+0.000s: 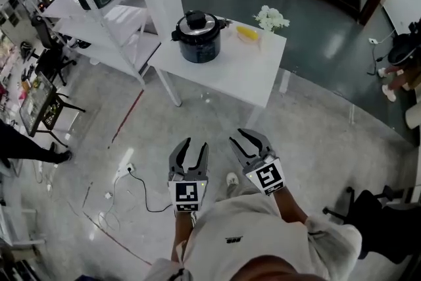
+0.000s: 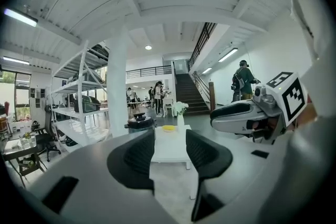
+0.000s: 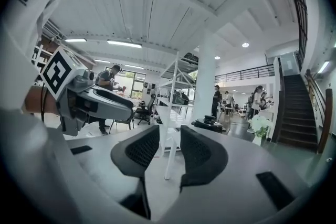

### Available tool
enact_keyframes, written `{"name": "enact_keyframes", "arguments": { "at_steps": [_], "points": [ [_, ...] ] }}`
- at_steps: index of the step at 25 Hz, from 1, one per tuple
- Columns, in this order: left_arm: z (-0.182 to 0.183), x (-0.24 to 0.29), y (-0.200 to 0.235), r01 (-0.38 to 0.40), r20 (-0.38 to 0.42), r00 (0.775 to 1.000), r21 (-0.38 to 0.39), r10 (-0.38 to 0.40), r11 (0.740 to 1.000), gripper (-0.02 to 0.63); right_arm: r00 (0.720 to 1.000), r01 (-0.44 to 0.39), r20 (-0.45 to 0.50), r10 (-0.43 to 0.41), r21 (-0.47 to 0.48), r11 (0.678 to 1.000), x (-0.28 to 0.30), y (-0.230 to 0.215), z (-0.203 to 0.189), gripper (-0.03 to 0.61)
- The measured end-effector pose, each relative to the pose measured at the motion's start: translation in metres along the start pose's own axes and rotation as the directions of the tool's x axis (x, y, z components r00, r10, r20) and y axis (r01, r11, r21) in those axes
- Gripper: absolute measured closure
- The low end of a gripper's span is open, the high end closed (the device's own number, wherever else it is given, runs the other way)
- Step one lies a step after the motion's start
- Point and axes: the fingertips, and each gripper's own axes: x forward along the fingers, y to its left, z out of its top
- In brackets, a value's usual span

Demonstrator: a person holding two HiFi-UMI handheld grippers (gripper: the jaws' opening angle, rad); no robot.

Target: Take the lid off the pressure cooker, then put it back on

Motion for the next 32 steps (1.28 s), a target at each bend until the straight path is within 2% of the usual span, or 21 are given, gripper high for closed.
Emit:
{"name": "enact_keyframes", "arguments": {
  "at_steps": [13,23,32],
  "points": [
    [0.025,0.088,0.005,-0.056,-0.013,0.998,-0.009,0.056,0.998,0.413,0.998,-0.066,-0.013,0.066,-0.019,0.998,0.047,-0.088,0.000,0.462],
    [0.028,0.122,0.023,-0.063,-0.021,0.998,-0.006,0.063,0.998,0.413,0.995,-0.097,0.001,0.097,-0.038,0.995,0.087,-0.109,-0.006,0.462],
    [0.030,0.157,0.062,-0.037,-0.017,0.999,-0.011,0.037,0.999,0.413,0.997,-0.074,-0.033,0.074,-0.001,0.997,0.134,-0.121,0.002,0.462]
  ]
}}
